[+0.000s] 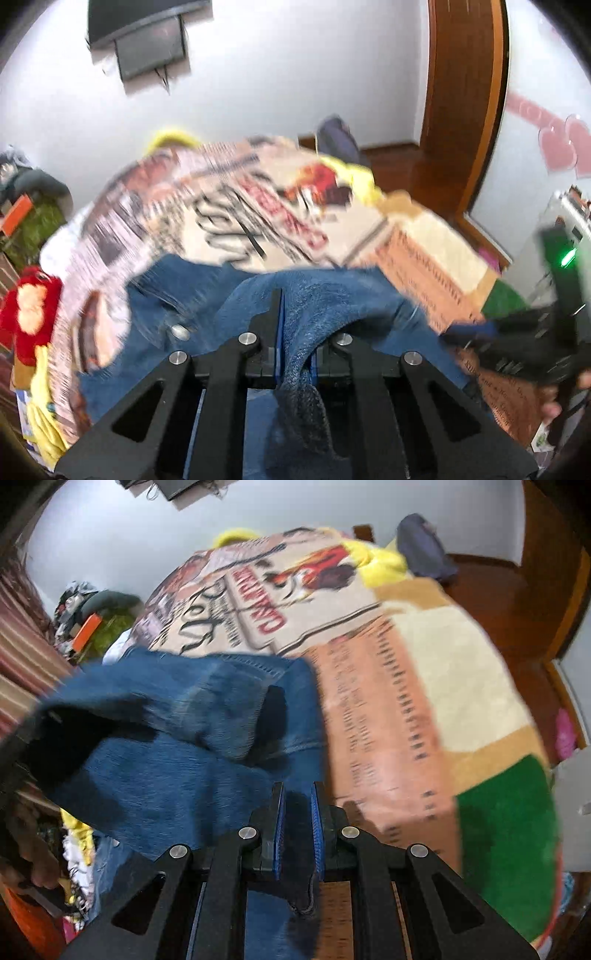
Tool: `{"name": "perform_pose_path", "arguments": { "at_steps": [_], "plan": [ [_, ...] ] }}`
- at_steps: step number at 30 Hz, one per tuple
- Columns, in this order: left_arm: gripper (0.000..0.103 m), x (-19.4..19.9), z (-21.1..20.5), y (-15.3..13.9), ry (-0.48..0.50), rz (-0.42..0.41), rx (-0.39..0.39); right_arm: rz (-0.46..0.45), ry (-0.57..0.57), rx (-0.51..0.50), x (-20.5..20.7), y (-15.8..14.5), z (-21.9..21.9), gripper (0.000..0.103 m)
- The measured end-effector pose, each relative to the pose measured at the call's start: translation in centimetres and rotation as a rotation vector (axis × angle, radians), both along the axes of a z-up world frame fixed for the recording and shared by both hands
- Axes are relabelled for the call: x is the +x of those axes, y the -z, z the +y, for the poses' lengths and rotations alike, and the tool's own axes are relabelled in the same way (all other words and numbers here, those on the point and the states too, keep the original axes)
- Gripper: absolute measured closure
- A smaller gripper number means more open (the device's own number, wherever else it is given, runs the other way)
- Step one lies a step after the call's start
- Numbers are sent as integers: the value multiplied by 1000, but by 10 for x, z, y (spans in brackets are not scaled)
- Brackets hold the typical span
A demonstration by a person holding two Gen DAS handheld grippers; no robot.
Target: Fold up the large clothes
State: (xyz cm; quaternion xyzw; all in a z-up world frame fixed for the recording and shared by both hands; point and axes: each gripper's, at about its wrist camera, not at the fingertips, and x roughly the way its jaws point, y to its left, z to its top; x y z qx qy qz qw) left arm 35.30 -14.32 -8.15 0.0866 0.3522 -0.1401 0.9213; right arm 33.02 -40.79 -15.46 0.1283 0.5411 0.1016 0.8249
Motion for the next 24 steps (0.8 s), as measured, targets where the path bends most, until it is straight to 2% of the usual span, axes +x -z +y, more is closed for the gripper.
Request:
{"name": "perform_pose_path", "arguments": {
  "at_steps": [2, 4, 9, 10, 11, 12, 13, 15, 19, 24],
  "plan": [
    [93, -5, 14, -7, -21, -30, 6, 12, -35, 1, -4, 6, 15, 93],
    [93, -8, 30, -3, -46, -22, 25, 12, -74, -30, -8, 11, 29, 93],
    [92, -10, 76, 50, -102, 138, 85, -35, -137, -156, -20, 21, 56, 93],
    [89, -12, 85, 64, -112, 175, 95, -37, -141, -165, -21, 23, 57, 93],
    [82, -15, 94, 76, -117, 208, 87, -41, -142, -171, -23, 24, 57, 93],
    [70, -18, 102, 86, -124, 235, 77, -43, -140, -172, -24, 24, 56, 93],
    [64, -21, 108, 92, -134, 247, 76, -47, -140, -174, -25, 25, 56, 93],
    [43, -31, 120, 104, -163, 248, 81, -51, -141, -172, -28, 26, 55, 93],
    [36, -45, 128, 122, -153, 302, 71, -42, -126, -159, -30, 28, 53, 93],
    [35, -47, 117, 120, -161, 305, 125, -36, -122, -177, -34, 26, 55, 93]
  ]
}}
